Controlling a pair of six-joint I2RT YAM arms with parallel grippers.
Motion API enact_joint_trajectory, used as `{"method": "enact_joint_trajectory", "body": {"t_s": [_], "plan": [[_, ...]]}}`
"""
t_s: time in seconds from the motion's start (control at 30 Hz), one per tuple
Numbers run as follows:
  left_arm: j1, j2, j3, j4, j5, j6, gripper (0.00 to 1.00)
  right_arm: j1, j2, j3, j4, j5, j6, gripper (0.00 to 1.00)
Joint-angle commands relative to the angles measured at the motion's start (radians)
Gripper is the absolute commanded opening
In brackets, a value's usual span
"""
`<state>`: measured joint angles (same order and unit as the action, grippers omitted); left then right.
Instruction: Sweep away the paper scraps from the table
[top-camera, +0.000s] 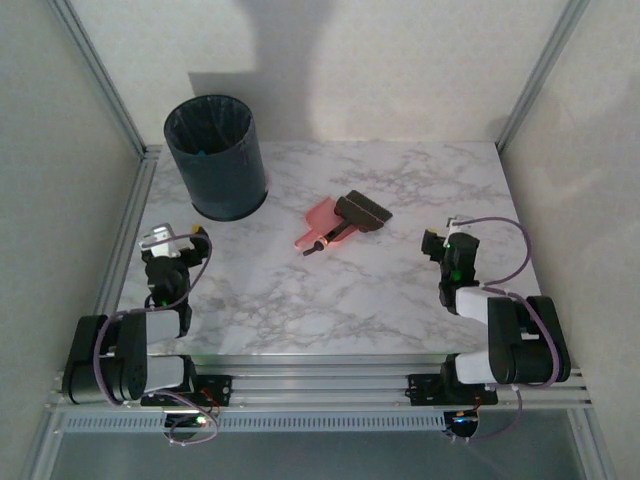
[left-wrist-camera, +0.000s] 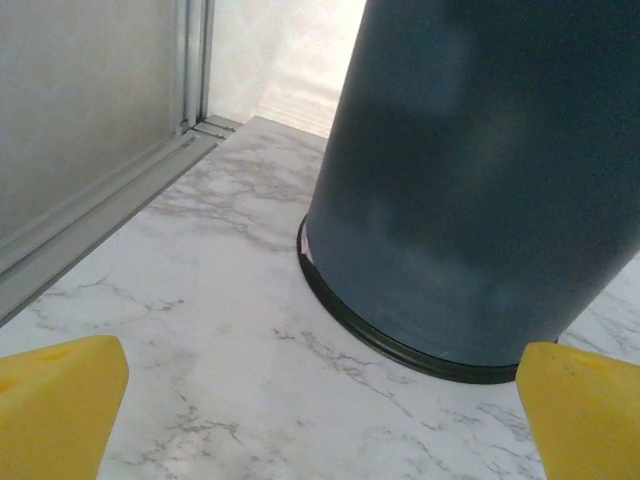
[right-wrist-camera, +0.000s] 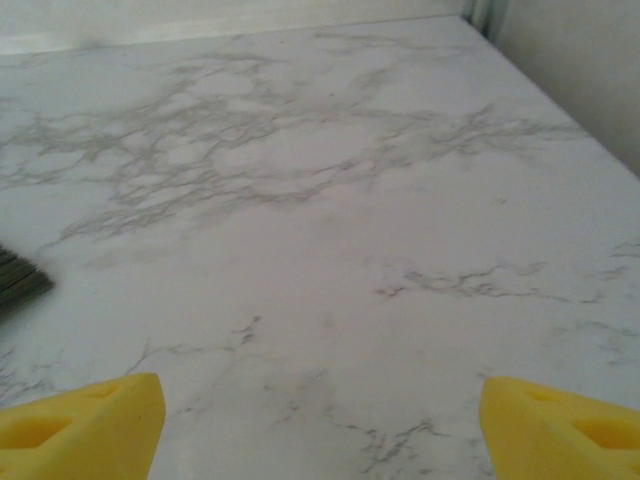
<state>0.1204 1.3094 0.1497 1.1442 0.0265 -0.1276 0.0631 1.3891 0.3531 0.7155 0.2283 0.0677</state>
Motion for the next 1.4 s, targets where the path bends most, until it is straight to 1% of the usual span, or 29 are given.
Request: {"method": "enact_joint_trajectory", "body": {"t_s": [0.0, 0.03, 0.1, 0.3, 0.33, 0.43, 0.47, 0.5, 0.53, 0.57, 1.37], "plan": [[0.010, 0.086, -0.043, 0.239, 0.076, 0.025, 0.99, -0.006, 0.020, -0.019, 0.103, -0.058, -0.001, 0.83], [0.010, 0.116, -0.047, 0.280, 0.097, 0.033, 0.99, -0.007, 0.027, -0.027, 0.123, -0.069, -0.005, 0.83], [0.009, 0.142, -0.024, 0.257, 0.110, 0.037, 1.00, -0.006, 0.047, -0.032, 0.152, -0.078, -0.006, 0.83], [0.003, 0.216, -0.010, 0.292, 0.118, 0.050, 1.00, -0.006, 0.089, -0.019, 0.166, -0.104, -0.016, 0.83], [-0.001, 0.224, -0.005, 0.295, 0.118, 0.053, 0.99, -0.007, 0.096, -0.017, 0.168, -0.105, -0.016, 0.83], [-0.021, 0.218, 0.021, 0.237, 0.081, 0.067, 0.99, -0.006, 0.132, -0.002, 0.170, -0.116, -0.022, 0.84], [-0.030, 0.223, 0.038, 0.211, 0.053, 0.066, 0.99, -0.005, 0.145, 0.011, 0.163, -0.122, -0.029, 0.85], [-0.032, 0.224, 0.058, 0.168, 0.030, 0.062, 0.99, -0.002, 0.139, 0.033, 0.114, -0.121, -0.031, 0.87], [-0.048, 0.226, 0.070, 0.150, -0.007, 0.069, 0.99, 0.003, 0.148, 0.037, 0.117, -0.117, -0.037, 0.98], [-0.059, 0.225, 0.073, 0.146, -0.026, 0.075, 0.99, 0.006, 0.145, 0.039, 0.106, -0.115, -0.037, 0.99], [-0.060, 0.226, 0.075, 0.144, -0.028, 0.075, 0.99, 0.006, 0.146, 0.038, 0.110, -0.114, -0.037, 0.99]]}}
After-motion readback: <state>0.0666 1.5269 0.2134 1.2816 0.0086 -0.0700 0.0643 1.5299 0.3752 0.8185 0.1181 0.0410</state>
